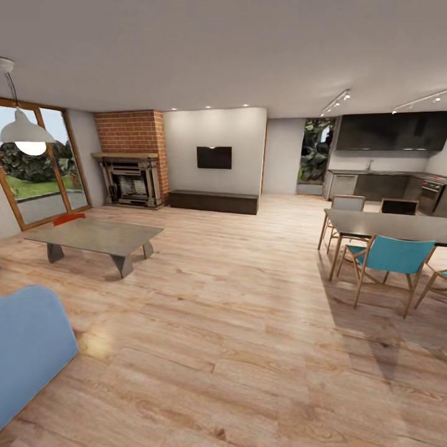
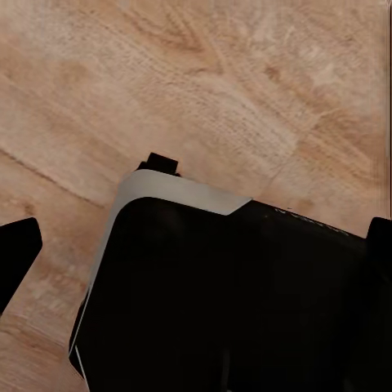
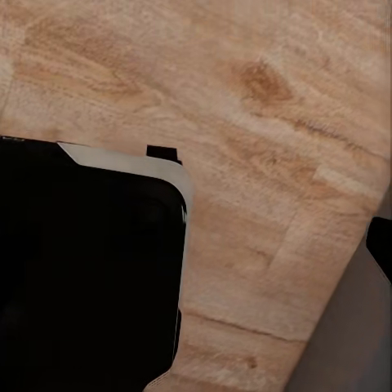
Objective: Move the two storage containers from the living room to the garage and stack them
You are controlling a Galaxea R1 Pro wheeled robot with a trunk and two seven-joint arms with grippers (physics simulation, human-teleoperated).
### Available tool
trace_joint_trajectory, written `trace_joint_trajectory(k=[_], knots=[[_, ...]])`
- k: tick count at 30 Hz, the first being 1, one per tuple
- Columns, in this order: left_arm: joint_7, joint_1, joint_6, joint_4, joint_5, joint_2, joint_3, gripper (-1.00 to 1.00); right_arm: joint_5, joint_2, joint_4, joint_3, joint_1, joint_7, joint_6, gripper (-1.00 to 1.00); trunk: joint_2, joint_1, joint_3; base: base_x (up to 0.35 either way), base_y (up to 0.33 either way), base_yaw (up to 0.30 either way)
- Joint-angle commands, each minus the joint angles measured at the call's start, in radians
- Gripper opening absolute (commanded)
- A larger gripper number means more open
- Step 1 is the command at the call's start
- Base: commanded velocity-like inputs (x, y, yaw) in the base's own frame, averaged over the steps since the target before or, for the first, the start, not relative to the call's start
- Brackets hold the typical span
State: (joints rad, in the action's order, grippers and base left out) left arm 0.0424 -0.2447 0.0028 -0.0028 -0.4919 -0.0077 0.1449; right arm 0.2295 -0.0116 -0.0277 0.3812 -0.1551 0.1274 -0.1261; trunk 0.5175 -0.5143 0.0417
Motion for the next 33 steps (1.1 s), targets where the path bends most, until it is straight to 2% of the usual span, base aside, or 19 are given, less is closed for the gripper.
trace_joint_trajectory(k=[1, 33], knots=[[0.004, -0.001, 0.0, 0.0, -0.008, 0.0, 0.008, 1.0, 0.01, -0.001, -0.003, 0.008, -0.001, 0.001, -0.005, 1.0, 0.002, -0.001, 0.002, 0.324, 0.0, 0.0], [0.004, -0.001, 0.0, 0.0, -0.006, -0.006, 0.008, 1.0, 0.01, -0.001, -0.003, 0.008, -0.002, 0.002, -0.01, 1.0, 0.002, -0.001, 0.002, 0.324, 0.0, 0.0]])
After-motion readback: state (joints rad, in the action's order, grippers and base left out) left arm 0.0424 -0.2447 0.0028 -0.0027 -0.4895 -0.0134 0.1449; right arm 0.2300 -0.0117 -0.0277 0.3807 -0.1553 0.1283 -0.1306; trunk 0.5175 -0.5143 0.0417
